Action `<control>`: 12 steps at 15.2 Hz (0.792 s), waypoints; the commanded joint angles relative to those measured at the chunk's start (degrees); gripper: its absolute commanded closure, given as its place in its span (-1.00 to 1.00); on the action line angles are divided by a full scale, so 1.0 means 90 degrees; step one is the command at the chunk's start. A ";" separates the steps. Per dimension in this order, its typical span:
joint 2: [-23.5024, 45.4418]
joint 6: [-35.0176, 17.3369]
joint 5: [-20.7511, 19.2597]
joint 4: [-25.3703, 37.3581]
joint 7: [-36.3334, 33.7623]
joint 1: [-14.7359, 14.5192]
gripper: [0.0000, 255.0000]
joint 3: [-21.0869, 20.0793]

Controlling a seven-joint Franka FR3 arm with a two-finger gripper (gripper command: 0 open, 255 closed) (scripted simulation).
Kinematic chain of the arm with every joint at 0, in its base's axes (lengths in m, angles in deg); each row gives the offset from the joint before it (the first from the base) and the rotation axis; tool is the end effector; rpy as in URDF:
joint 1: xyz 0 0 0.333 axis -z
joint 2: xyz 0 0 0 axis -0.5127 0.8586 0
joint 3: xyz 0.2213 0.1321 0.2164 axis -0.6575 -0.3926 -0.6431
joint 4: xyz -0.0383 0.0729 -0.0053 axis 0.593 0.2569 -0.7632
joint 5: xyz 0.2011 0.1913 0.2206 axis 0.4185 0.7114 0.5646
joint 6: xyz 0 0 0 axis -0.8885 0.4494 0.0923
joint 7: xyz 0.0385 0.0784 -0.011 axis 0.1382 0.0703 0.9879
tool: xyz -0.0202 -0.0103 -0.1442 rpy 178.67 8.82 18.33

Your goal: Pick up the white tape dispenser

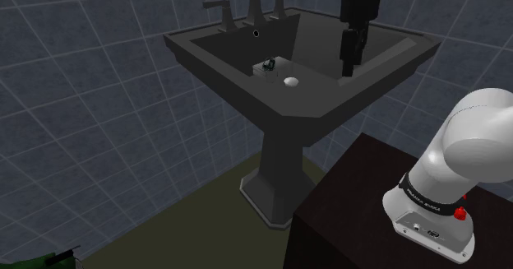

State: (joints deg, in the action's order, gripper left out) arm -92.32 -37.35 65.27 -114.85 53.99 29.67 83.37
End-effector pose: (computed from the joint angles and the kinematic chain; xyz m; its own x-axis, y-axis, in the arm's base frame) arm 0.2454 0.0257 0.5244 0.9652 0.1993 -0.1694 0.1888 -0.9790 -0.0764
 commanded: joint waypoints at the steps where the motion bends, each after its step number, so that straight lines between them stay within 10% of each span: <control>1: 0.0000 0.0000 0.0000 0.0000 0.0000 0.0000 -1.00 0.0000; 12: 0.2708 -0.1165 -0.0453 0.1619 0.0316 0.0181 -1.00 0.0124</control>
State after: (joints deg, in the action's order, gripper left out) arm -69.99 -47.23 61.67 -101.77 56.38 31.05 84.22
